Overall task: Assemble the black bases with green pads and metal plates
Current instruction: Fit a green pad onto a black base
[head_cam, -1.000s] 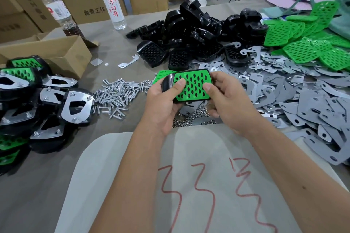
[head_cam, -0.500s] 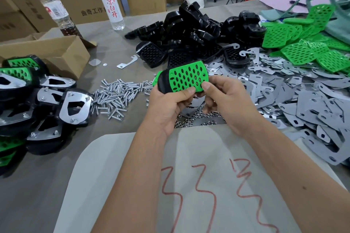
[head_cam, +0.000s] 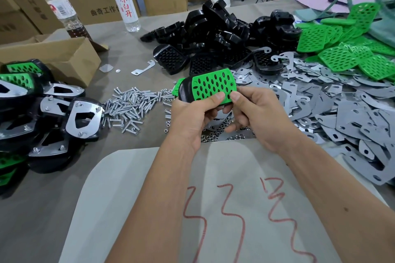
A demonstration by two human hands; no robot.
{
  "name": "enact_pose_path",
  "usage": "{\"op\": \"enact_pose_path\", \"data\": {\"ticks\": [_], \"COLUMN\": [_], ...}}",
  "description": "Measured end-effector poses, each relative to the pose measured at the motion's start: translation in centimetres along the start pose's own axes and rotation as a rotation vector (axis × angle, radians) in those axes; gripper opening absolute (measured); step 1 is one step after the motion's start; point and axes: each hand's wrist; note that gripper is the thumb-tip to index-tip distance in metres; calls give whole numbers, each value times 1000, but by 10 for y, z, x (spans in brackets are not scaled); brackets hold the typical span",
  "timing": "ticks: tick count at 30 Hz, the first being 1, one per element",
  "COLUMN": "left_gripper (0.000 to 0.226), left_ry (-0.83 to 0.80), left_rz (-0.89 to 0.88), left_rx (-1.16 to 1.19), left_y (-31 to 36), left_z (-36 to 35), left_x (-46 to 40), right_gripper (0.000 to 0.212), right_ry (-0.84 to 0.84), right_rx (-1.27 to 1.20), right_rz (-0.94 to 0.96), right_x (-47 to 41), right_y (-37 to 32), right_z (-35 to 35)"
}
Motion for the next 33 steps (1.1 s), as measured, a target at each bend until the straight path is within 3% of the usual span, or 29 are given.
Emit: {"op": "enact_pose_path", "data": {"ticks": [5, 13, 17, 20, 24, 28, 30, 33], "left_gripper": [16, 13, 17, 18, 20, 30, 33, 24], "left_ry": [3, 117, 20, -74, -154, 43, 171, 178], "left_rz": [5, -81, -57, 12, 49, 11, -46, -69], "left_rx": [8, -33, 84, 110, 47, 147, 200, 85], "left_y": [0, -7, -4, -1, 1, -2, -4, -9], "left_z": [0, -12, -6, -1, 2, 0, -3, -5], "left_x": [0, -3, -3, -4, -4, -7, -10, -14], "right_gripper": [26, 27, 26, 45, 59, 33, 32, 30], "right_ry": [-24, 107, 89, 72, 43, 40, -6, 23], "right_rx": [1, 113, 64, -127, -154, -197, -277, -337], "right_rz": [18, 55, 60, 16, 16, 0, 33, 90], "right_x": [-1, -1, 0, -2, -1, -1, -1, -2], "right_y": [-1, -1, -5, -5, -2, -1, 1, 4], "right_z": [0, -5, -1, 3, 11, 12, 5, 1]}}
Point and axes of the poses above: each hand's wrist, its own x-axis away from the middle knuckle, its own z-axis out of the back of the hand, y = z × x, and after that the axes turned 14 degrees about -y, right-handed
